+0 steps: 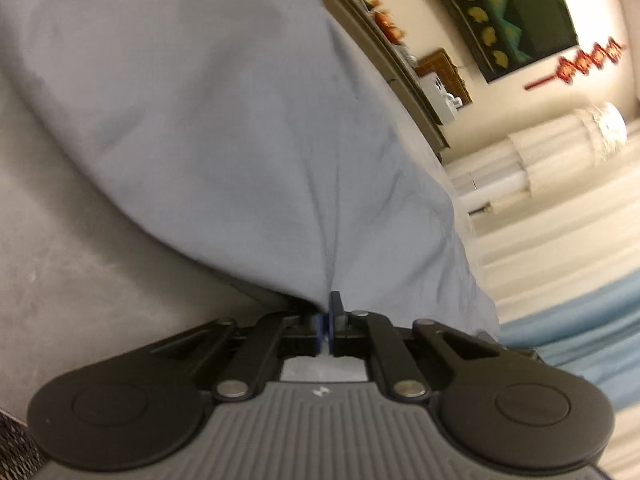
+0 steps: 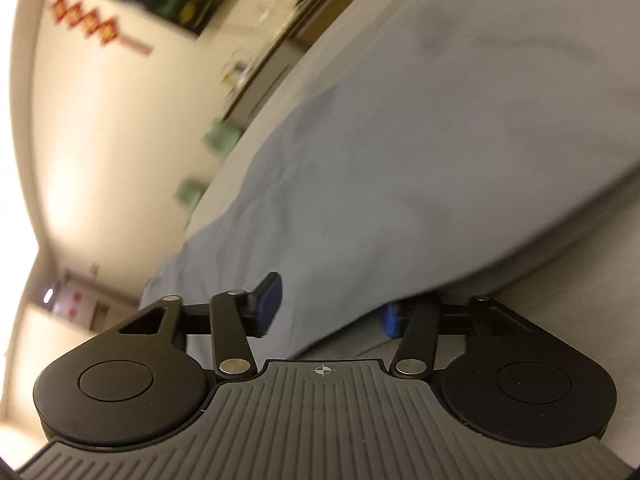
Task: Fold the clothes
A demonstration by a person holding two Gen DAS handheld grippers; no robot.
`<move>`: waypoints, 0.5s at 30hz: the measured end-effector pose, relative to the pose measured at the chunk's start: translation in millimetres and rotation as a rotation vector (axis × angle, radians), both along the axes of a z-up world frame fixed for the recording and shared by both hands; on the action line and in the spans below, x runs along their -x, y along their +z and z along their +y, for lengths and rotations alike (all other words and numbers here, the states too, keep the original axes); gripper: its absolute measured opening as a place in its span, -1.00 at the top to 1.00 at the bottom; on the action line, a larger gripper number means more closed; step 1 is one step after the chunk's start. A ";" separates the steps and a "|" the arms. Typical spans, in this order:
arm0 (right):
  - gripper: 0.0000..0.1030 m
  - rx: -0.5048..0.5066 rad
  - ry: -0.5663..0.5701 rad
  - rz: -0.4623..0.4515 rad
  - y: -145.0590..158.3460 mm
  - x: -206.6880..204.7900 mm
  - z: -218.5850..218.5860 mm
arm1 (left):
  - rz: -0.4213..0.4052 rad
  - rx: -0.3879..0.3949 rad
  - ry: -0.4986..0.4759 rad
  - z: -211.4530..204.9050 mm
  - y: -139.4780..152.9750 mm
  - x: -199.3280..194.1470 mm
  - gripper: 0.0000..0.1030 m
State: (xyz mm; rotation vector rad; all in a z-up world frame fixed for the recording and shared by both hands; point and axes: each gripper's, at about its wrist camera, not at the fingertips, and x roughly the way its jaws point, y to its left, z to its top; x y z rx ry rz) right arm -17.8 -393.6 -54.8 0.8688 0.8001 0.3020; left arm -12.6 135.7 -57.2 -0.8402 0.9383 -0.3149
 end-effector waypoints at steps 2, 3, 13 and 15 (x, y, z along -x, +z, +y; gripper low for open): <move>-0.23 -0.009 -0.077 0.010 1.9 7.9 -13.5 | -0.005 -0.014 0.029 1.9 4.3 -0.8 0.76; -0.24 -0.019 -0.115 0.014 2.7 12.6 -20.0 | -0.007 -0.018 0.045 2.8 6.6 -0.8 0.70; -0.52 0.160 -0.542 0.081 23.9 77.2 -110.5 | 0.029 -0.023 0.353 50.5 24.5 31.5 0.31; -0.53 0.143 -0.592 0.079 23.6 78.9 -127.3 | 0.049 0.031 0.417 64.1 20.7 35.2 0.30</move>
